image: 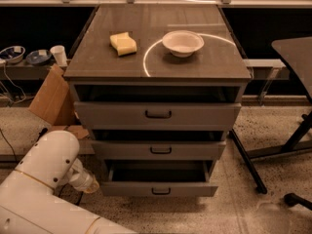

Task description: Close bottom drawer

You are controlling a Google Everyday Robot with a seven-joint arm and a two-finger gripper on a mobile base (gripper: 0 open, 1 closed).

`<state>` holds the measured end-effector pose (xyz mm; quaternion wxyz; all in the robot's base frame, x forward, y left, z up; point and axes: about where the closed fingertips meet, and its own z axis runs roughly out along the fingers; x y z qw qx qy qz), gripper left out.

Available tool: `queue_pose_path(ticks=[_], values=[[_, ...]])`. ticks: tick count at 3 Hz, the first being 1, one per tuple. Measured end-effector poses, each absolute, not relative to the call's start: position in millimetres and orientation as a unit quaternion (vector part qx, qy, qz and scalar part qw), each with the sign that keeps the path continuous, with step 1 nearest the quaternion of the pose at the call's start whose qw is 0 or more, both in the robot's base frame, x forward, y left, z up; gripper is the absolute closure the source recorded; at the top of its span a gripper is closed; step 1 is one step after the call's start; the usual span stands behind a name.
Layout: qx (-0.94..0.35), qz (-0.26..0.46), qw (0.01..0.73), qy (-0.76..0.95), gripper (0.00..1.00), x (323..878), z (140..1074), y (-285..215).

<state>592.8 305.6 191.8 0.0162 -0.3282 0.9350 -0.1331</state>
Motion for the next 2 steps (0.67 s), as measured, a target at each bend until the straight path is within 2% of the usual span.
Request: queue_pose_path(ticks=[2], values=[[-0.338,-0.170,0.000,0.926,1.00,600,174,291]])
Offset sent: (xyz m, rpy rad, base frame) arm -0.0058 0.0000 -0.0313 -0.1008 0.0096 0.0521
